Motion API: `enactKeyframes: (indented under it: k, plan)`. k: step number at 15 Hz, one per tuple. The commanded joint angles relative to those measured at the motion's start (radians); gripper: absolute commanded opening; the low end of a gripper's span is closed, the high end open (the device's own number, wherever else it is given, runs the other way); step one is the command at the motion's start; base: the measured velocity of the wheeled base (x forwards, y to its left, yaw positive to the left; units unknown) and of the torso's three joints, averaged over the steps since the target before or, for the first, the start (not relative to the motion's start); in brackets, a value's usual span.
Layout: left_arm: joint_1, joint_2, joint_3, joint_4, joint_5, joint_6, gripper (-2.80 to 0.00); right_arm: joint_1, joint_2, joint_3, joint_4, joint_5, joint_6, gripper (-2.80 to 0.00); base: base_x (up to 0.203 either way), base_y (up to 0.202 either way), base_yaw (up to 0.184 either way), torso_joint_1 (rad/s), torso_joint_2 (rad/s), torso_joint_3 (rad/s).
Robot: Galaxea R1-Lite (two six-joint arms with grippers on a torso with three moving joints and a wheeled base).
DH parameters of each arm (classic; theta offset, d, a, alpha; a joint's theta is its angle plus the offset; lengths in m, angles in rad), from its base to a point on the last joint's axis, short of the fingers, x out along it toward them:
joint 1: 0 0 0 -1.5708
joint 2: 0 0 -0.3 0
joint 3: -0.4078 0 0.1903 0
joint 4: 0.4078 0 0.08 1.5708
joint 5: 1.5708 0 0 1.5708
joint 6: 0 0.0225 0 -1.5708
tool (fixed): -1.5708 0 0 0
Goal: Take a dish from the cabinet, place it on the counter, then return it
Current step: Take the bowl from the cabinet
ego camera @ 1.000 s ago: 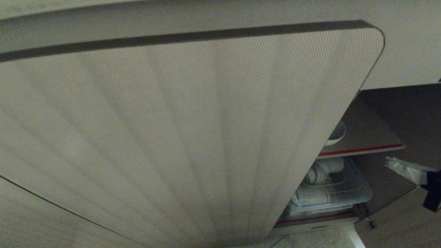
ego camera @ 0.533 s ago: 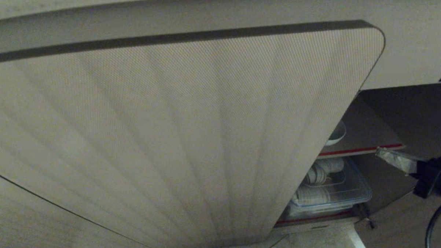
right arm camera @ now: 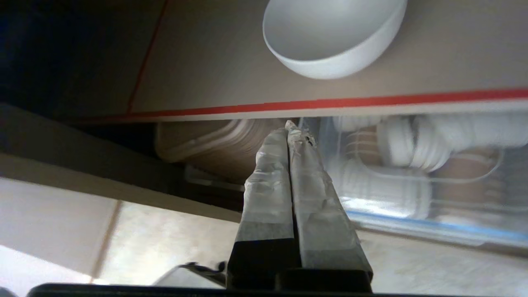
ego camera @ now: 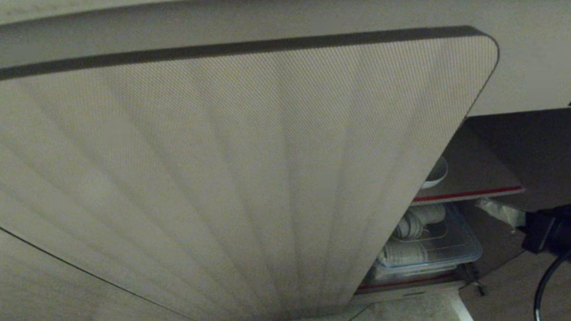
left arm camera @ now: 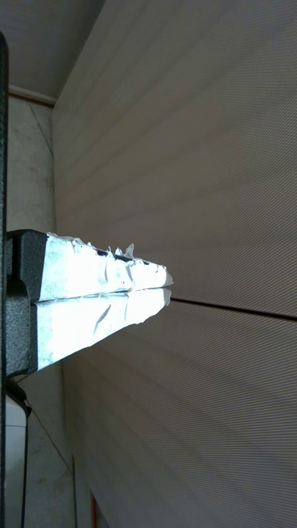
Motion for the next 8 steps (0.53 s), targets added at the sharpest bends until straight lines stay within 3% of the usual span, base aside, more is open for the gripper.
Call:
enactKeyframes:
  k: [1,8]
  plan:
    - [0.000,0.000,0.000,0.000,0.000,0.000,-2.80,0.000,0.013,-0.001,-0.004,0.004,0.037,-2.80,0.000,0.000,0.000,0.000,0.00,0.000]
    - [0.000,0.000,0.000,0.000,0.000,0.000,-2.80,-0.002,0.128,-0.023,-0.056,0.002,0.038,-2.80,0.000,0.000,0.000,0.000,0.00,0.000]
